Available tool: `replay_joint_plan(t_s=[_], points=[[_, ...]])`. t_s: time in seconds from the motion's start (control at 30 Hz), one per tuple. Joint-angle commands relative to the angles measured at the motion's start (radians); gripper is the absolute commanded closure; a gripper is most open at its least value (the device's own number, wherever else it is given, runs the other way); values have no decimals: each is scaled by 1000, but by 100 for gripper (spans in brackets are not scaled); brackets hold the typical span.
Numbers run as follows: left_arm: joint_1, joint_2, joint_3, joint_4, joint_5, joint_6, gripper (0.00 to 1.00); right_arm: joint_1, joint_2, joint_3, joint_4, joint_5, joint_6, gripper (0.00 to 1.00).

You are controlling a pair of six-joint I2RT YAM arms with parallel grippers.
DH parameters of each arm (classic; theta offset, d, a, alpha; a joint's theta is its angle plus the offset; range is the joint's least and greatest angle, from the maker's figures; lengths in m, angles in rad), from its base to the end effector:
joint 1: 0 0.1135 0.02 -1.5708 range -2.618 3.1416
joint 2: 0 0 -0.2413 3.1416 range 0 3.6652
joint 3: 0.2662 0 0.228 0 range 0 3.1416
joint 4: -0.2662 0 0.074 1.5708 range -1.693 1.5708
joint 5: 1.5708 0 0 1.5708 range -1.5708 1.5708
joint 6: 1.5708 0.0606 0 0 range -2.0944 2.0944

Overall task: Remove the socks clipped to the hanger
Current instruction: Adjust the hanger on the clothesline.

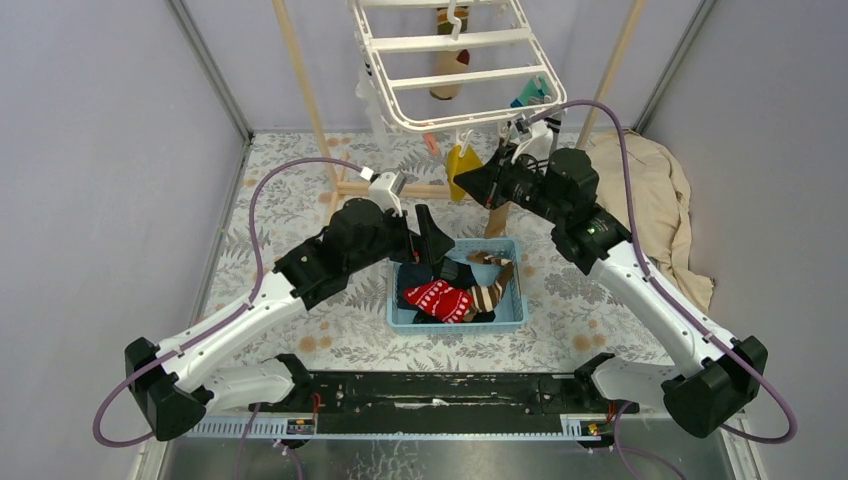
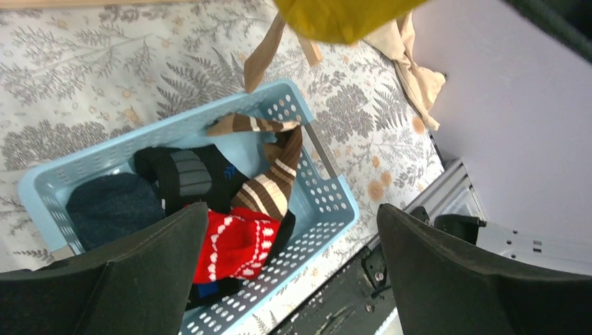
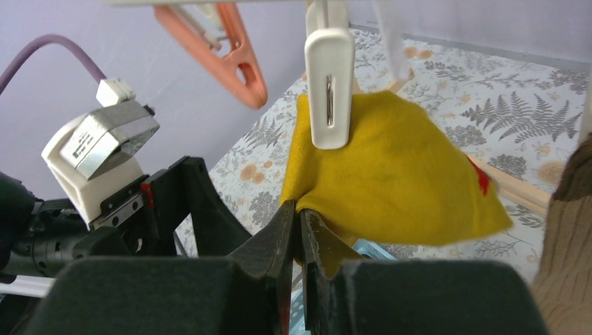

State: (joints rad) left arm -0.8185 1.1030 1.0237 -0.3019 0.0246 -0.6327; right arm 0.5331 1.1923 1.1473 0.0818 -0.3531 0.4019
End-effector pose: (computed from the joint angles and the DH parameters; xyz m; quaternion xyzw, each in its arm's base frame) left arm 0.1767 -0.1910 0.3212 0.0837 0.8240 -0.3794 0.4124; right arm 0.2340 0.1624 0.3926 -0.1710 0.6734 0.4282 0.5778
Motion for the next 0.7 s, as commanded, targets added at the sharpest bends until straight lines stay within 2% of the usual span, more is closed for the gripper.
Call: replay_joint_plan(t_s=[0.0,0.4,0.67], points=[[-4,15,39,119,-89,53,1,49,-2,63,-22,15,-30,87],[-4,47,-6,428,-210,185,1,81,12,112,-65,-51,0,85],[-5,87,-9,554,-256,270,1,82,29,122,-44,-111,44,84]])
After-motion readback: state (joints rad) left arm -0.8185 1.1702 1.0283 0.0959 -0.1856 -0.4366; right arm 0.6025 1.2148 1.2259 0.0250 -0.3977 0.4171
